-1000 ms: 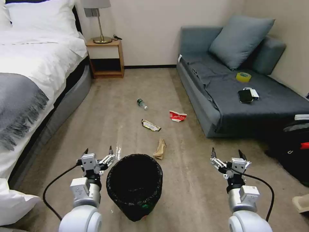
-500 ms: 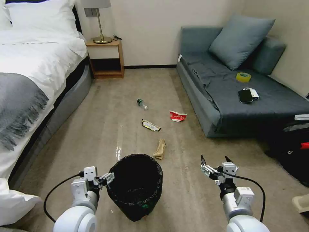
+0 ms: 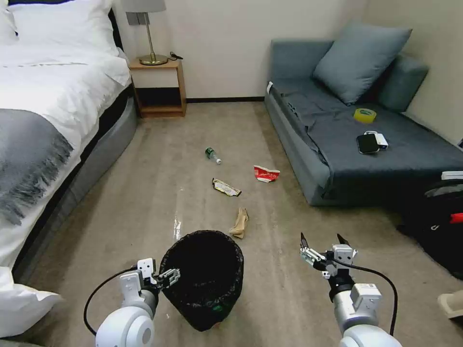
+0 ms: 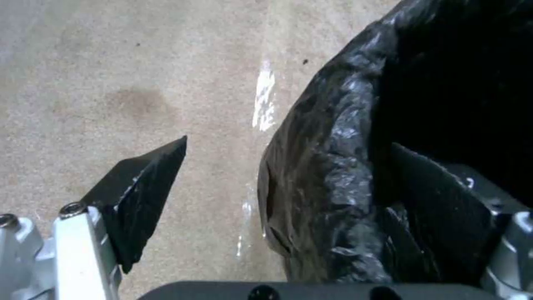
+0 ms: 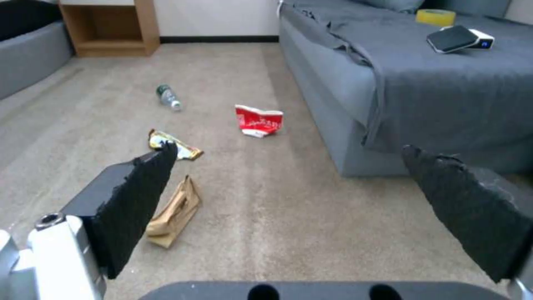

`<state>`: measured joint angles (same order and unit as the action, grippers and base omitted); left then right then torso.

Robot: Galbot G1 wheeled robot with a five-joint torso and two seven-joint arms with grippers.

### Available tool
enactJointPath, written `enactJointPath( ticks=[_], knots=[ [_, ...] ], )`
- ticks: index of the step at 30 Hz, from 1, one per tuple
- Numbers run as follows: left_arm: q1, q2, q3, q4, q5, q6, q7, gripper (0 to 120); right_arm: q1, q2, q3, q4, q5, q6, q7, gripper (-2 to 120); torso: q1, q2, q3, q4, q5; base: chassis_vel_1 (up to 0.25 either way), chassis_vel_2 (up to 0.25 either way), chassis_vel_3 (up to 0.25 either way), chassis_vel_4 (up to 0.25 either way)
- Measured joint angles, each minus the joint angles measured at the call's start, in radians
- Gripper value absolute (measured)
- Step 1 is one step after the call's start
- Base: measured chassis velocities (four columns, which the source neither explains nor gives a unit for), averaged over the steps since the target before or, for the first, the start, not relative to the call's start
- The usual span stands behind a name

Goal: Pick up the trash bin, then pick up the garbage on the floor and place it into the trash bin.

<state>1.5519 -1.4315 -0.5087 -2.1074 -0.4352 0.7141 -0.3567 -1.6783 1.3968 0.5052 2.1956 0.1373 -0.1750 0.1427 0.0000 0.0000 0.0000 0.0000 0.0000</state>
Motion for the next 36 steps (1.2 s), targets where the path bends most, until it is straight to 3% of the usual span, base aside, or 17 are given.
enactJointPath(
  ticks=[3, 25, 36],
  knots=[
    [-0.004, 0.0, 0.001, 0.011, 0.0, 0.0, 0.008, 90, 0.006, 0.001, 0.0, -0.004, 0.002, 0.0, 0.004, 100, 0.0, 0.0, 0.0, 0.0, 0.0, 0.0, 0.0, 0.0, 0.0],
    [-0.046, 0.013, 0.004, 0.085, -0.021, -0.012, 0.072, 8, 0.056, 0.023, -0.001, -0.047, 0.019, -0.004, 0.032, 100, 0.0, 0.0, 0.0, 0.0002, 0.0002, 0.0, 0.0, 0.0, 0.0],
    [-0.021, 0.021, -0.006, 0.05, 0.0, -0.047, 0.098, 4, 0.063, 0.043, -0.005, -0.055, 0.018, -0.004, 0.041, 100, 0.0, 0.0, 0.0, -0.0001, -0.0011, 0.0, 0.0, 0.0, 0.0]
  ],
)
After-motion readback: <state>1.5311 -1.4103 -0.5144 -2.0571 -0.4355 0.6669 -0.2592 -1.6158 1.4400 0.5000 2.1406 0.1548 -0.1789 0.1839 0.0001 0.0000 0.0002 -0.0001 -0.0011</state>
